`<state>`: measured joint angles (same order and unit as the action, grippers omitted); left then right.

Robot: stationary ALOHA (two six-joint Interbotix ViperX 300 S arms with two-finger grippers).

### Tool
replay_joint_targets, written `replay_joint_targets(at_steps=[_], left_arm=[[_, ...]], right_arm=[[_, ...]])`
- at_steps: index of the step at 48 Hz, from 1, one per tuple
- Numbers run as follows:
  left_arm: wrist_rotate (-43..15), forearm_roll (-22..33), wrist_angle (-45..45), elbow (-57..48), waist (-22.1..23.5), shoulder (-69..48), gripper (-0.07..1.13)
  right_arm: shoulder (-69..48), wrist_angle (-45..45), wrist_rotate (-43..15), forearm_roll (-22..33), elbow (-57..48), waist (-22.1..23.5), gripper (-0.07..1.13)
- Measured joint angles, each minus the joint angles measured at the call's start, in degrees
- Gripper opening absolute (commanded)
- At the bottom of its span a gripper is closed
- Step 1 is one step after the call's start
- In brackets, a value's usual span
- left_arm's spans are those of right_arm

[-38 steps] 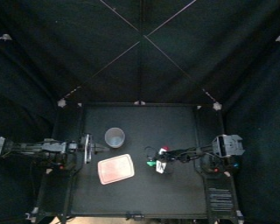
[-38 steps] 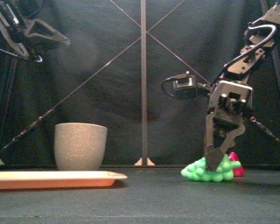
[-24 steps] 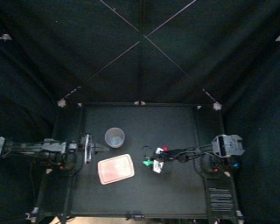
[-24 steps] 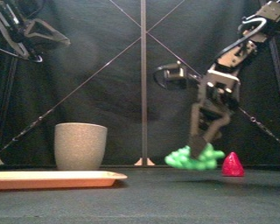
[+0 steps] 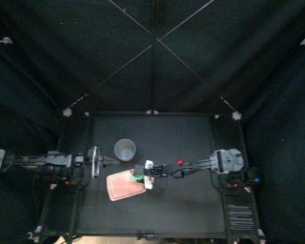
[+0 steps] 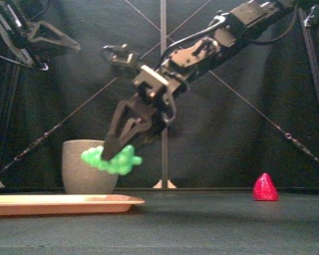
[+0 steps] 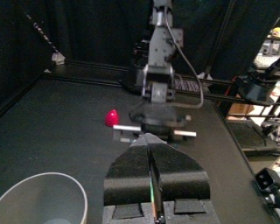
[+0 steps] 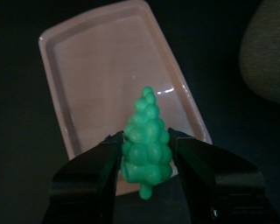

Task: Pick the green grapes then place it on the pink plate
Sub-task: Place green grapes on the pink plate

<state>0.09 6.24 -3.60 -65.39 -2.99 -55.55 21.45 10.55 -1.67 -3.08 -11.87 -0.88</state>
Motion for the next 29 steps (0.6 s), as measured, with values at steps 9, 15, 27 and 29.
replay_joint_targets(at_steps=[9,15,27,29], left_arm=[[-0.09,-0.09,0.00,0.00,-0.79,-0.26,0.11],[-0.09,-0.35,0.00,-0.35,-1.41,-0.44,0.11],[-0.09,-0.53,-0.09,-0.97,-2.46,-0.70,0.11],[-0.09,-0.53,-0.09,-0.97,-2.46,-0.79,0.11]], right_arm=[[6.15,3.08,0.00,0.18,8.17,-1.32,0.66],[7.21,3.25,0.00,0.18,11.07,-2.37,0.66],[9.40,3.25,-0.18,-0.70,12.83,-3.52,0.70],[9.84,3.25,-0.18,-0.97,13.01,-3.60,0.72]])
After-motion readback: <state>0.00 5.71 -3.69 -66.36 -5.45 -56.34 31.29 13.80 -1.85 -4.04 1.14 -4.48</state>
